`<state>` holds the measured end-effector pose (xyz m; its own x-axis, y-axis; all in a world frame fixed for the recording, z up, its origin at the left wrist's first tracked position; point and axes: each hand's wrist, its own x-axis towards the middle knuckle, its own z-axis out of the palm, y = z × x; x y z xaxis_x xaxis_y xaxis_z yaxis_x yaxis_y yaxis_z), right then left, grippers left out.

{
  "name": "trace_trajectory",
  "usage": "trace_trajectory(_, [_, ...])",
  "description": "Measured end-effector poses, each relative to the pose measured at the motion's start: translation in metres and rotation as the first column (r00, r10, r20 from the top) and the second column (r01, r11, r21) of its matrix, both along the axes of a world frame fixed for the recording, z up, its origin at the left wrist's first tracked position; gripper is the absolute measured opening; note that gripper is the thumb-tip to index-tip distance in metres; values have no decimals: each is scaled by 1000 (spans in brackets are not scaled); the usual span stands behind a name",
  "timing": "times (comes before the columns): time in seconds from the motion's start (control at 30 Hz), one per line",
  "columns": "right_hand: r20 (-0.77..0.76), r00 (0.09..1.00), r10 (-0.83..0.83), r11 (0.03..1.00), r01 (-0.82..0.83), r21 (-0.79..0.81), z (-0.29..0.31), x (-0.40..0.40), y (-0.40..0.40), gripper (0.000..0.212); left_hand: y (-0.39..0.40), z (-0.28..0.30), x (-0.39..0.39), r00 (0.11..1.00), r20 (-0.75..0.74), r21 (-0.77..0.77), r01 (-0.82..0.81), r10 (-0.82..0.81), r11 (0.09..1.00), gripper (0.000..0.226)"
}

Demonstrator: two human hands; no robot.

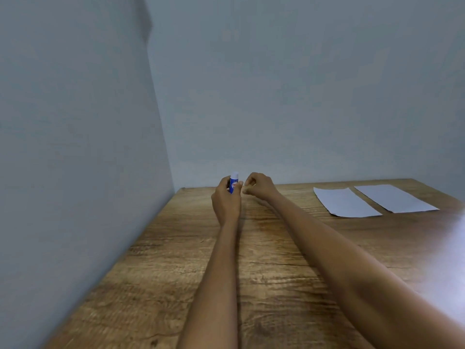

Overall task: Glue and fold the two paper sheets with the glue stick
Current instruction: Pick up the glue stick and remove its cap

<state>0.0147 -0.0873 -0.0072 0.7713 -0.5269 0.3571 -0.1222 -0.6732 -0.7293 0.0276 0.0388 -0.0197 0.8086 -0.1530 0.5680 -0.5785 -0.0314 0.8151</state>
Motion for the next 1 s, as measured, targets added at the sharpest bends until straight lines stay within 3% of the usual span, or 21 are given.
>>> trace_trajectory(0.17, [121, 992, -25, 998, 19, 52, -4, -7, -5, 28, 0, -1, 2, 1000, -11, -18, -18, 18, 1000, 14])
trace_trajectory(0.33, [31, 999, -43, 998, 42, 41, -14, -6, -7, 33, -1, -1, 4, 1000, -15, -18, -12, 11, 1000, 18])
trace_trajectory(0.6, [-82, 997, 8, 989, 4, 149, -16, -7, -12, 45, -2, 1, 1, 999, 4, -35, 40, -39, 999, 12])
trace_trajectory(0.7, [80, 997, 20, 942, -46, 332, -13, -15, -7, 67, -2, 0, 1, 997, 11, -53, 78, -77, 996, 7])
trace_trajectory(0.8, [267, 960, -82, 893, -48, 447, -7, -28, 0, 48, -3, 1, 1, 994, -10, -46, 108, -109, 993, 14])
trace_trajectory(0.87, [302, 953, -36, 862, -124, 492, -5, -42, 8, 38, -4, 3, -2, 992, 4, -42, 124, -124, 991, 13])
trace_trajectory(1.0, [285, 948, 140, 744, -291, 601, -6, -60, 23, 42, -5, 13, -12, 983, -11, -89, 183, -185, 979, 12])
